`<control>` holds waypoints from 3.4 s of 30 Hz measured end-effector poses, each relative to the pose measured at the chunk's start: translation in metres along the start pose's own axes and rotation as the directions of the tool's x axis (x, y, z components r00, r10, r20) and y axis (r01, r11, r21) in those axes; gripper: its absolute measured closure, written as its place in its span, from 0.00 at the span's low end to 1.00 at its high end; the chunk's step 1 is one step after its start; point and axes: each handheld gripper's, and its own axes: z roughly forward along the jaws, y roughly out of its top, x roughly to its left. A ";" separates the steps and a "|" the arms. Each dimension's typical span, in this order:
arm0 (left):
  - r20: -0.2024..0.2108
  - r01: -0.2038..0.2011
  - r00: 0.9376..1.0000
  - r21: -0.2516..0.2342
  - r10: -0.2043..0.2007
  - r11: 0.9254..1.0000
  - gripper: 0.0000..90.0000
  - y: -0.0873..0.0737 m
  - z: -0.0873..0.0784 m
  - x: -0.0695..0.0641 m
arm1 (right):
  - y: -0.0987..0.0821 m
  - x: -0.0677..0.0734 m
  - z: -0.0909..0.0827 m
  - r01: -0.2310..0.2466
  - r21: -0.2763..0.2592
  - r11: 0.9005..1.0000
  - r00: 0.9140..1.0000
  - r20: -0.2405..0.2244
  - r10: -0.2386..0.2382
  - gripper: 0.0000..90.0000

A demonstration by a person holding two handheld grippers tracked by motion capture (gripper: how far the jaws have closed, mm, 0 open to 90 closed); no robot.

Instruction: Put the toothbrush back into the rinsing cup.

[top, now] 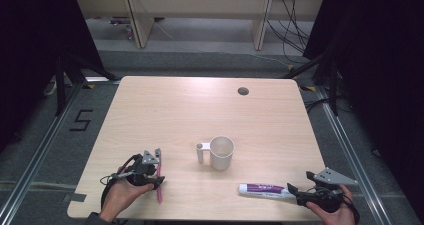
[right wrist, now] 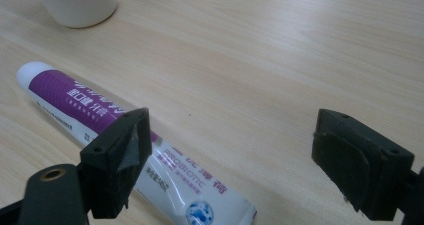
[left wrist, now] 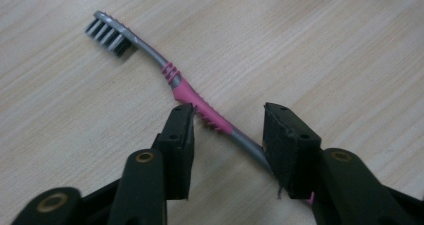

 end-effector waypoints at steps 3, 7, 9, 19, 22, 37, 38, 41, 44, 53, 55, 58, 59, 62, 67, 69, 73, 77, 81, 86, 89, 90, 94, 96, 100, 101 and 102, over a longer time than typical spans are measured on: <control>0.001 0.010 1.000 0.022 -0.010 1.000 0.65 0.001 0.001 0.001 | 0.000 0.000 0.000 -0.005 0.000 1.000 1.000 -0.003 0.005 0.19; 0.017 0.011 1.000 0.051 -0.012 0.999 0.68 0.003 0.003 0.005 | 0.000 0.000 0.000 -0.004 0.002 1.000 1.000 -0.003 0.004 0.19; 0.004 0.018 1.000 0.064 -0.018 0.998 0.69 0.005 0.004 0.005 | 0.000 0.000 0.000 -0.002 0.003 1.000 1.000 -0.004 0.002 0.19; 0.020 -0.030 0.999 0.144 0.027 0.989 0.80 0.018 0.005 0.013 | 0.000 0.000 0.000 0.000 0.000 1.000 1.000 -0.003 0.000 0.20; 0.028 -0.037 0.999 0.176 0.033 0.984 0.84 0.020 0.006 0.016 | 0.000 0.000 0.000 0.009 0.000 1.000 1.000 -0.004 -0.009 0.20; 0.035 -0.100 0.995 0.321 0.094 0.942 0.91 0.036 0.011 0.018 | 0.000 0.001 0.001 0.005 0.003 1.000 1.000 -0.015 -0.005 0.21; 0.032 -0.108 0.994 0.337 0.103 0.935 0.91 0.039 0.012 0.018 | 0.000 0.003 0.001 -0.022 0.009 1.000 1.000 -0.019 0.022 0.21; 0.029 -0.117 0.993 0.357 0.114 0.927 0.91 0.042 0.014 0.016 | 0.000 0.001 0.001 0.015 0.007 1.000 1.000 -0.011 -0.015 0.21; 0.032 -0.132 0.991 0.370 0.129 0.920 0.91 0.044 0.016 0.015 | 0.000 0.002 0.002 -0.006 0.011 1.000 1.000 -0.025 0.006 0.21; 0.042 -0.183 0.983 0.394 0.181 0.901 0.92 0.047 0.014 0.013 | 0.000 0.003 0.002 -0.027 0.015 1.000 0.999 -0.030 0.027 0.21; 0.043 -0.186 0.982 0.369 0.184 0.911 0.92 0.047 0.009 0.014 | 0.000 0.003 0.002 -0.031 0.018 0.999 0.999 -0.030 0.032 0.21; 0.040 -0.187 0.982 0.341 0.184 0.921 0.92 0.048 0.004 0.016 | 0.000 0.003 0.002 -0.034 0.018 0.999 0.999 -0.030 0.034 0.21; 0.038 -0.177 0.984 0.299 0.173 0.938 0.92 0.048 -0.002 0.018 | 0.000 0.003 0.002 -0.033 0.015 0.999 0.999 -0.028 0.033 0.22; 0.034 -0.176 0.984 0.269 0.173 0.947 0.92 0.049 -0.008 0.021 | 0.000 0.000 0.002 0.003 0.003 1.000 1.000 -0.018 -0.003 0.22; 0.022 -0.175 0.985 0.149 0.173 0.973 0.92 0.051 -0.027 0.023 | 0.000 0.000 0.002 -0.002 0.002 1.000 1.000 -0.017 0.002 0.22; 0.017 -0.154 0.988 0.087 0.153 0.984 0.92 0.052 -0.033 0.021 | 0.001 0.000 0.001 0.001 0.007 1.000 1.000 -0.019 -0.001 0.22; 0.027 -0.138 0.990 -0.012 0.138 0.990 0.92 0.055 -0.043 0.020 | 0.000 -0.001 0.001 0.003 0.009 1.000 1.000 -0.017 -0.002 0.22; 0.021 -0.122 0.992 -0.102 0.125 0.987 0.92 0.060 -0.050 0.019 | 0.000 -0.001 0.001 -0.001 0.005 1.000 1.000 -0.019 0.001 0.22; 0.015 -0.090 0.995 -0.188 0.094 0.978 0.92 0.065 -0.051 0.017 | 0.001 -0.001 0.002 -0.002 0.004 1.000 1.000 -0.018 0.002 0.22; 0.008 -0.064 0.997 -0.362 0.072 0.930 0.92 0.070 -0.053 0.012 | 0.000 -0.002 0.001 -0.002 0.001 1.000 1.000 -0.015 0.002 0.22; 0.038 -0.004 0.999 -0.460 0.024 0.888 0.92 0.071 -0.053 0.009 | 0.000 -0.002 0.001 -0.002 0.002 1.000 1.000 -0.013 0.002 0.22; 0.052 0.010 0.998 -0.491 0.018 0.871 0.92 0.071 -0.053 0.009 | 0.000 -0.002 0.001 -0.002 0.002 1.000 1.000 -0.013 0.002 0.22; 0.099 0.063 0.995 -0.583 -0.007 0.810 0.92 0.071 -0.051 0.004 | 0.000 -0.002 0.001 -0.002 0.006 1.000 1.000 -0.019 0.002 0.22; 0.107 0.071 0.994 -0.592 -0.009 0.803 0.92 0.071 -0.050 0.001 | 0.000 -0.002 0.002 -0.002 0.003 1.000 1.000 -0.015 0.002 0.22; 0.125 0.085 0.992 -0.609 -0.011 0.789 0.92 0.074 -0.045 -0.006 | 0.000 -0.002 0.001 0.002 0.002 1.000 1.000 -0.010 -0.002 0.22; 0.125 0.085 0.992 -0.609 -0.011 0.789 0.92 0.074 -0.045 -0.006 | 0.000 -0.002 0.001 0.002 0.002 1.000 1.000 -0.010 -0.002 0.22; 0.120 0.084 0.993 -0.618 -0.012 0.782 0.92 0.075 -0.045 -0.007 | 0.000 -0.002 0.001 0.001 0.002 1.000 1.000 -0.011 -0.001 0.22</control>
